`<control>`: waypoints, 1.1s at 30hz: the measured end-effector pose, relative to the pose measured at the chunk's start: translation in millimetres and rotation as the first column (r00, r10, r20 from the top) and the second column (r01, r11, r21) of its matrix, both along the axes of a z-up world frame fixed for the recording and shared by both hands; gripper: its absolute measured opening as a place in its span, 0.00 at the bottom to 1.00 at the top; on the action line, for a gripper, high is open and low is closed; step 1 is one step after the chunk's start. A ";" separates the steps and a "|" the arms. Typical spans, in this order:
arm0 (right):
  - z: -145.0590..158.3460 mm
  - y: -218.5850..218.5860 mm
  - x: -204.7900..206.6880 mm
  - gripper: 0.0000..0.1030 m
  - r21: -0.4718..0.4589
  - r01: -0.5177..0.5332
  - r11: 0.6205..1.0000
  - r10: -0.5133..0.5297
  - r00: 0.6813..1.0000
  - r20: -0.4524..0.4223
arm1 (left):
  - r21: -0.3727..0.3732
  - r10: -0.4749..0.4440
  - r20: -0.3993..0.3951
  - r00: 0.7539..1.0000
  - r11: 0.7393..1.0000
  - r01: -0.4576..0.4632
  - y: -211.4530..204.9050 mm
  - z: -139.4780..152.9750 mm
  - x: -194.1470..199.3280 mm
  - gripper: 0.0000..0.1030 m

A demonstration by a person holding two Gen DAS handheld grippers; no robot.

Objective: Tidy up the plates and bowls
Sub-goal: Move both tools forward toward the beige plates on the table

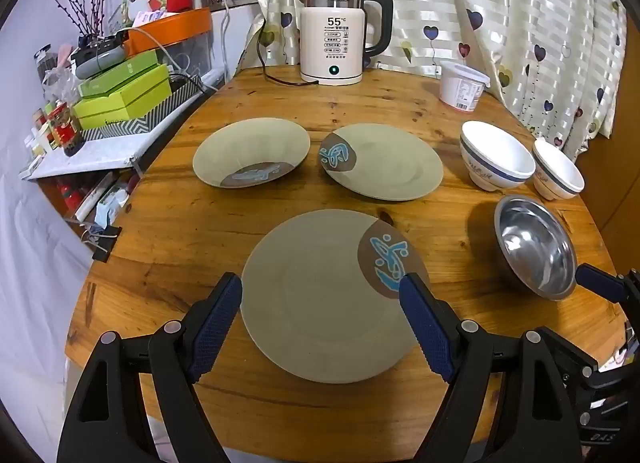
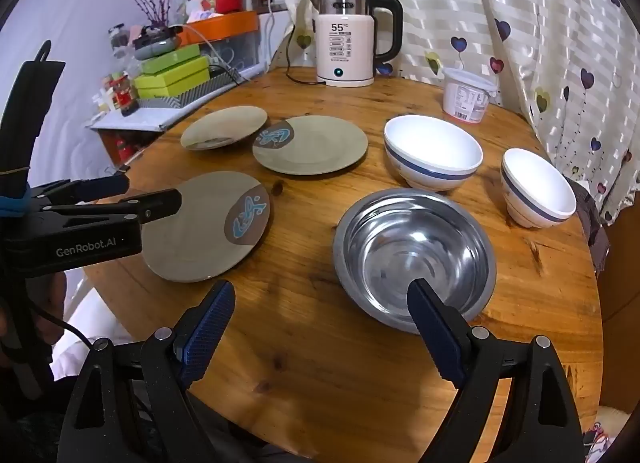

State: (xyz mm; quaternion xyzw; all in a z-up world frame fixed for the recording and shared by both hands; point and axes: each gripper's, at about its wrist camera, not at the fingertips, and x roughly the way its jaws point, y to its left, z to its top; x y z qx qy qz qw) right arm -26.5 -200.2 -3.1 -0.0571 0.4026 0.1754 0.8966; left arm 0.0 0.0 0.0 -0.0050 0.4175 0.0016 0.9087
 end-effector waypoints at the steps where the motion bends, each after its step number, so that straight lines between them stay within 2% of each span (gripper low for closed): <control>1: -0.1 0.5 0.2 0.86 0.001 0.000 1.000 0.000 1.000 -0.001 | -0.004 0.001 -0.001 1.000 1.000 -0.001 0.1 0.0 0.0 0.79; 17: -2.9 -4.1 -0.6 0.86 0.004 0.000 1.000 0.000 1.000 0.001 | 0.030 0.008 -0.015 1.000 1.000 -0.007 2.0 -4.2 -1.3 0.79; 29: 4.2 7.5 3.5 0.86 0.016 0.001 1.000 -0.001 1.000 0.013 | 0.004 -0.014 -0.020 1.000 1.000 0.014 3.8 -5.9 -6.6 0.79; 33: 1.8 1.0 -2.3 0.86 0.024 -0.007 1.000 0.006 1.000 0.025 | 0.017 -0.002 -0.009 1.000 1.000 0.003 5.5 -3.9 -9.3 0.79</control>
